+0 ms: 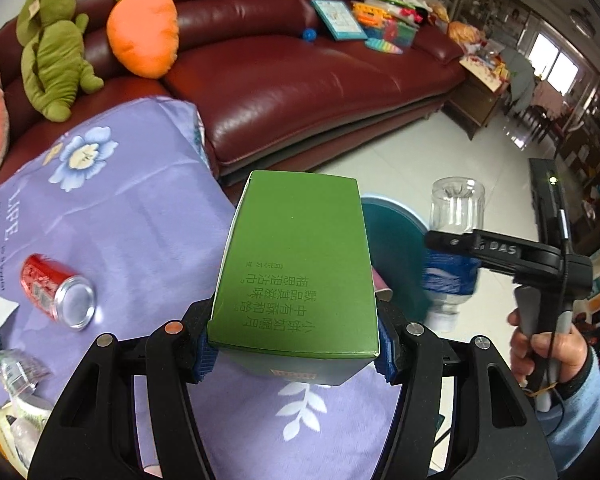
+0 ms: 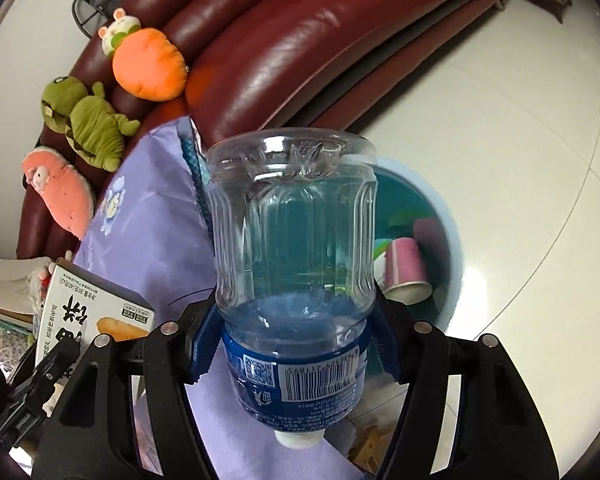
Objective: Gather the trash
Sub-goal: 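Carry the water bottle and green box over the teal bin with both tools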
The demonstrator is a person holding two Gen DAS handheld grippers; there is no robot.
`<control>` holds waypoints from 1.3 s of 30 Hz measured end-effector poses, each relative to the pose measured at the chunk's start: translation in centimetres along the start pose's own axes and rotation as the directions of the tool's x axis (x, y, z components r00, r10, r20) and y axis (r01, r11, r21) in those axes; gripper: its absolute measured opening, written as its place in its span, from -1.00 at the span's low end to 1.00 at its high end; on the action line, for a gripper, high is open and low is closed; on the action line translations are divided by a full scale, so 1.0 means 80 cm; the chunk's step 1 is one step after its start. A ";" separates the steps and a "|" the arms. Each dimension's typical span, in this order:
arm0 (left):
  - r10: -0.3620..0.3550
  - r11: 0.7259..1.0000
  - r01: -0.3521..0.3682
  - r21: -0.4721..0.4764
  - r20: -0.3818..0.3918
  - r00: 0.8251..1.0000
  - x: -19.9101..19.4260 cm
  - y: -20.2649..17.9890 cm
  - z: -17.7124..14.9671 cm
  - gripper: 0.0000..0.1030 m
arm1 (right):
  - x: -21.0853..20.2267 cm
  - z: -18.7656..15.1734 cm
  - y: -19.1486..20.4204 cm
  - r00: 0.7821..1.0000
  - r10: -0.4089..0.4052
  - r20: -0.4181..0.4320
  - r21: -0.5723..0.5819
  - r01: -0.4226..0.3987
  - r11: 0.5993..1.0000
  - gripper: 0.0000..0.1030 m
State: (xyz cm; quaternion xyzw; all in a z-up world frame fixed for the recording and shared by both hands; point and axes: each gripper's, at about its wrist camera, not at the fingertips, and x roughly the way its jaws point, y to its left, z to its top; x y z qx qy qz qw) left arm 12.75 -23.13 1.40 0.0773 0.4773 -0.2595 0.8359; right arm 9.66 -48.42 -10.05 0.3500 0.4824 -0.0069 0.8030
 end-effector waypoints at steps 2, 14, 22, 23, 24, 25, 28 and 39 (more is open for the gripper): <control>-0.005 1.000 0.005 0.005 -0.009 1.000 0.007 -0.002 0.002 0.19 | 0.012 0.000 -0.002 1.000 0.003 -0.026 0.007 -0.003 1.000 0.24; -0.062 0.997 0.063 0.042 -0.020 0.998 0.025 -0.027 0.016 0.19 | 0.005 -0.007 -0.019 0.998 -0.025 -0.051 0.027 0.027 0.999 0.40; -0.088 0.994 0.090 0.059 -0.030 0.996 0.035 -0.044 0.021 0.19 | -0.009 -0.005 -0.015 0.999 0.001 -0.039 0.031 0.000 1.000 0.52; -0.089 0.994 0.091 0.058 -0.031 0.996 0.036 -0.045 0.020 0.19 | -0.009 -0.005 -0.014 0.999 -0.007 -0.040 0.024 0.008 1.000 0.52; -0.092 0.994 0.093 0.056 -0.032 0.995 0.037 -0.045 0.021 0.19 | -0.008 -0.005 -0.013 0.999 -0.011 -0.041 0.022 0.012 1.000 0.52; -0.094 0.994 0.095 0.054 -0.033 0.995 0.038 -0.045 0.021 0.19 | -0.008 -0.005 -0.014 0.999 -0.007 -0.043 0.024 0.008 1.000 0.52; -0.100 0.993 0.102 0.054 -0.034 0.994 0.040 -0.046 0.022 0.19 | -0.012 -0.004 -0.014 0.999 0.016 -0.030 0.026 -0.015 1.000 0.52; -0.179 0.983 0.181 0.025 -0.064 0.982 0.061 -0.056 0.016 0.19 | -0.027 -0.001 -0.003 0.993 0.115 -0.028 0.056 -0.114 0.992 0.57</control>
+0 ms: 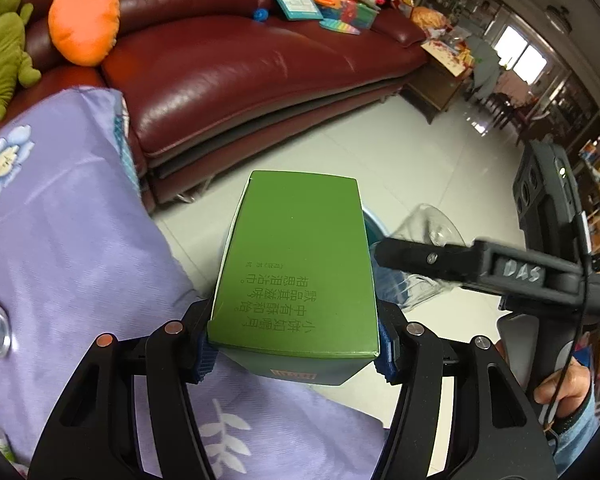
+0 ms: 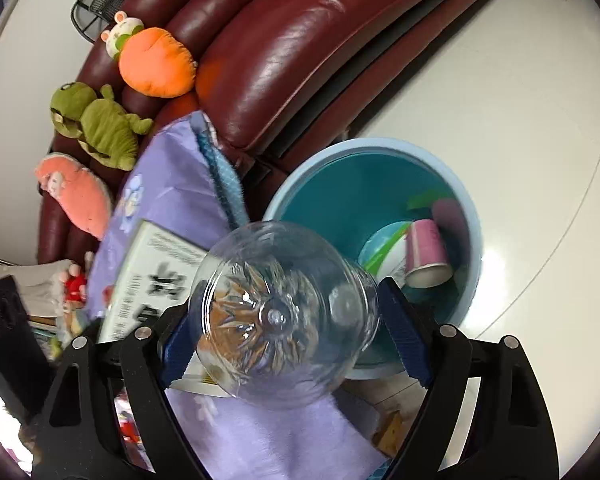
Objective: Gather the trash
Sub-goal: 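Carry the water bottle and green box over the teal bin with both tools, then open the right tool to drop the bottle while the left tool drops the green box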
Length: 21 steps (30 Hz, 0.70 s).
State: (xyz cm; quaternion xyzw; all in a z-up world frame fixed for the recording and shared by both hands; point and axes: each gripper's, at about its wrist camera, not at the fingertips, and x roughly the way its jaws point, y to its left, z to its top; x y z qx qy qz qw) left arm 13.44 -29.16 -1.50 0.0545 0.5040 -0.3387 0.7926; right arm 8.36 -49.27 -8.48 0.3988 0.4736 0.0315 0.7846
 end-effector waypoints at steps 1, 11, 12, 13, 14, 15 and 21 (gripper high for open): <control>-0.006 1.000 0.006 -0.001 -0.003 1.000 0.002 -0.001 0.000 0.19 | -0.001 0.001 0.001 1.000 0.011 0.001 0.008 -0.011 1.000 0.57; -0.036 0.999 0.034 -0.039 -0.035 0.999 0.028 0.004 -0.003 0.19 | -0.018 0.009 0.027 0.999 0.031 0.042 -0.016 -0.030 0.999 0.64; -0.036 0.999 0.035 -0.042 -0.034 0.999 0.029 0.006 -0.002 0.19 | -0.017 0.010 0.027 0.999 0.026 0.041 -0.012 -0.025 1.000 0.64; -0.037 0.998 0.036 -0.045 -0.032 0.999 0.029 0.008 -0.001 0.19 | -0.015 0.011 0.025 0.999 0.025 0.039 0.001 -0.025 1.000 0.64; -0.040 0.998 0.038 -0.050 -0.031 0.999 0.030 0.010 0.000 0.19 | -0.014 0.012 0.024 0.999 0.021 0.040 0.008 -0.021 1.000 0.64; -0.041 0.998 0.039 -0.053 -0.030 0.999 0.030 0.011 0.001 0.19 | -0.013 0.014 0.025 0.999 0.012 0.040 0.012 -0.012 1.000 0.64; -0.041 0.997 0.040 -0.061 -0.030 0.999 0.032 0.016 -0.001 0.19 | -0.011 0.015 0.042 0.978 -0.180 0.103 -0.103 0.190 0.976 0.65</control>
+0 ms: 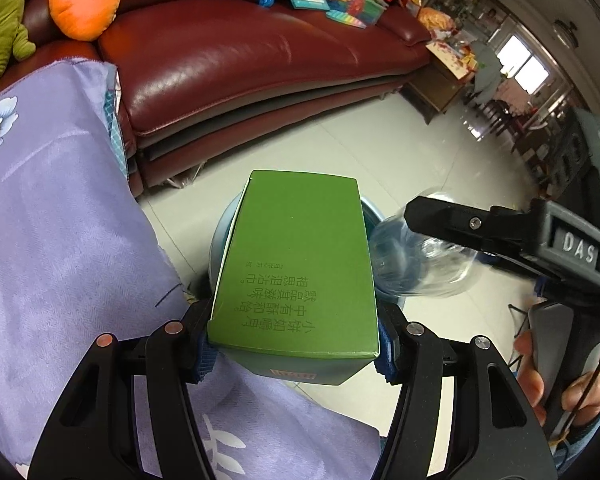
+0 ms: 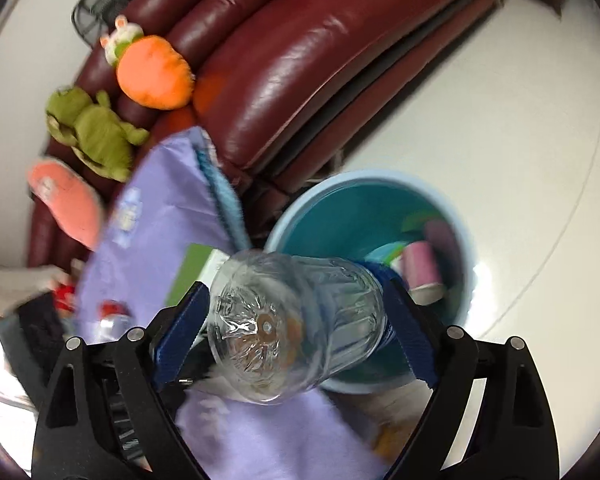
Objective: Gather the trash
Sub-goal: 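Open the right tool to drop the bottle while the left tool drops the green box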
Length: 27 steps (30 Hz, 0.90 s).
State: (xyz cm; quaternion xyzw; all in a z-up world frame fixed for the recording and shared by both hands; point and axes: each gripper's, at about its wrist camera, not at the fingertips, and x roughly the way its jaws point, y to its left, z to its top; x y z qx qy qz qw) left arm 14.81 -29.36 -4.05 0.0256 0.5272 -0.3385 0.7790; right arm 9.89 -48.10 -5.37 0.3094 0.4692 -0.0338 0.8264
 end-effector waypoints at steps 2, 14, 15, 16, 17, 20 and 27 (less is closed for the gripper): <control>0.007 1.000 -0.007 -0.006 -0.004 1.000 0.002 0.003 -0.002 0.19 | -0.003 0.001 0.007 0.999 -0.028 0.023 -0.037 0.028 0.999 0.68; 0.005 1.000 -0.005 0.001 0.002 1.000 0.005 0.000 0.003 0.23 | -0.010 -0.001 0.003 1.000 -0.020 0.005 -0.020 0.020 1.000 0.71; 0.011 1.000 -0.011 -0.002 0.002 1.000 0.006 -0.001 0.004 0.27 | -0.011 -0.001 0.002 1.000 -0.022 0.007 -0.016 0.022 1.000 0.71; 0.015 1.000 -0.015 -0.008 0.000 1.000 0.007 -0.001 0.004 0.30 | -0.014 -0.002 0.000 1.000 -0.028 0.008 -0.013 0.028 1.000 0.71; 0.013 1.000 -0.013 -0.014 -0.003 1.000 0.007 0.000 0.003 0.35 | -0.015 -0.002 -0.001 0.999 -0.032 0.010 -0.014 0.033 0.999 0.71; 0.019 0.999 -0.018 -0.027 0.010 1.000 -0.002 0.001 0.000 0.67 | -0.019 -0.006 -0.001 0.999 -0.039 0.009 -0.022 0.039 0.999 0.71; 0.056 0.997 -0.053 -0.051 0.046 0.997 -0.036 0.015 -0.015 0.74 | -0.039 -0.016 0.013 0.996 -0.080 0.049 -0.076 0.084 0.994 0.73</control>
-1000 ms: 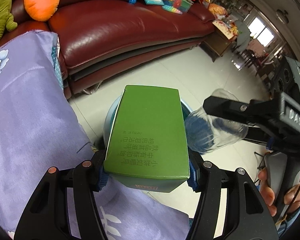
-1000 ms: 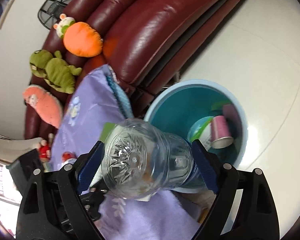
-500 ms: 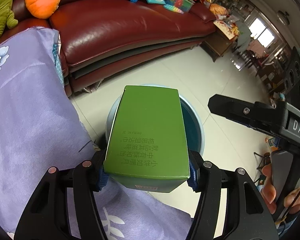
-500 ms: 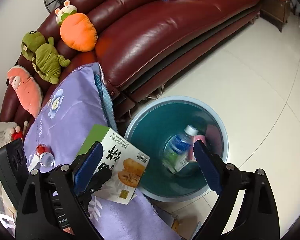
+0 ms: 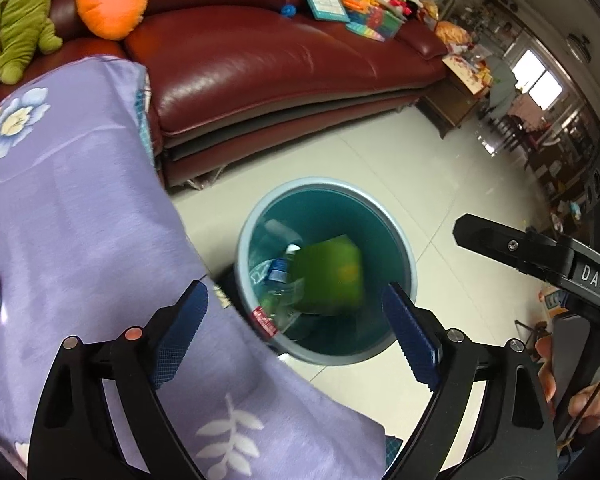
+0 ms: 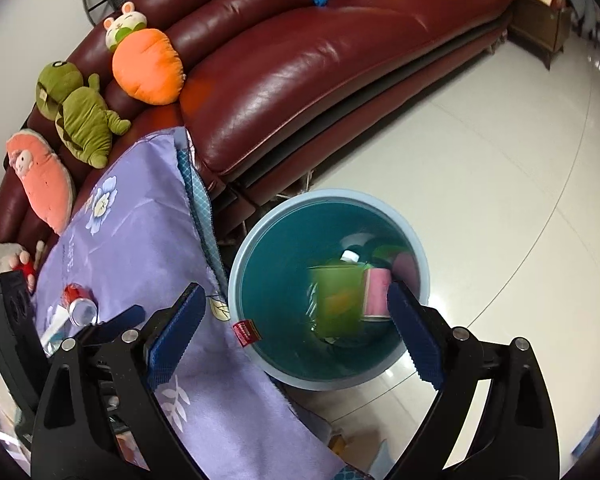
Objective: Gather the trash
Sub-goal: 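Open the right tool to drop the bottle while the left tool drops the green box, then move both tools back toward the table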
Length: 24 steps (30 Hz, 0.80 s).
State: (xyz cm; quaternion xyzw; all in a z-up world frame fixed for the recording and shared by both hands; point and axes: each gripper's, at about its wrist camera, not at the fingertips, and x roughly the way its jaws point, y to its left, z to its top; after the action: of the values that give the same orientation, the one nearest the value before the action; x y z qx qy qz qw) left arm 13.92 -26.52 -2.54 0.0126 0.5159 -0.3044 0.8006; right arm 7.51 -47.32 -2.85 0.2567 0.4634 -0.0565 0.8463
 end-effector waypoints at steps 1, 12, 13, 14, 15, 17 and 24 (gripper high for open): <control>0.004 1.000 -0.004 -0.002 0.005 1.000 -0.005 0.003 -0.002 0.74 | -0.003 -0.001 0.001 1.000 -0.002 0.003 -0.005 0.002 1.000 0.74; 0.049 0.999 -0.047 -0.021 0.086 0.995 -0.086 0.025 -0.040 0.77 | -0.043 -0.029 0.038 0.999 -0.011 0.033 -0.050 0.013 0.999 0.75; 0.050 0.999 -0.048 -0.024 0.092 0.994 -0.093 0.028 -0.044 0.77 | -0.046 -0.032 0.043 0.999 -0.010 0.037 -0.056 0.012 0.998 0.75; 0.053 0.998 -0.051 -0.027 0.098 0.994 -0.101 0.031 -0.047 0.78 | -0.051 -0.035 0.050 0.999 -0.008 0.041 -0.065 0.011 0.998 0.75; 0.057 0.998 -0.054 -0.032 0.105 0.993 -0.109 0.034 -0.051 0.78 | -0.054 -0.038 0.056 0.999 -0.007 0.044 -0.073 0.010 0.997 0.75; 0.064 0.997 -0.060 -0.040 0.121 0.991 -0.126 0.044 -0.059 0.78 | -0.060 -0.045 0.071 0.999 0.000 0.047 -0.089 0.004 0.996 0.75; 0.096 0.992 -0.080 -0.097 0.174 0.980 -0.184 0.081 -0.090 0.79 | -0.068 -0.064 0.121 0.999 0.022 0.034 -0.146 -0.017 0.989 0.75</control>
State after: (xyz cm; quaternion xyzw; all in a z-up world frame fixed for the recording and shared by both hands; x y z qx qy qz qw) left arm 7.10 -11.84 4.45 -0.0277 0.4543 -0.2451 0.8560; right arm 3.78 -37.26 2.97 0.1978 0.4486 -0.0187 0.8714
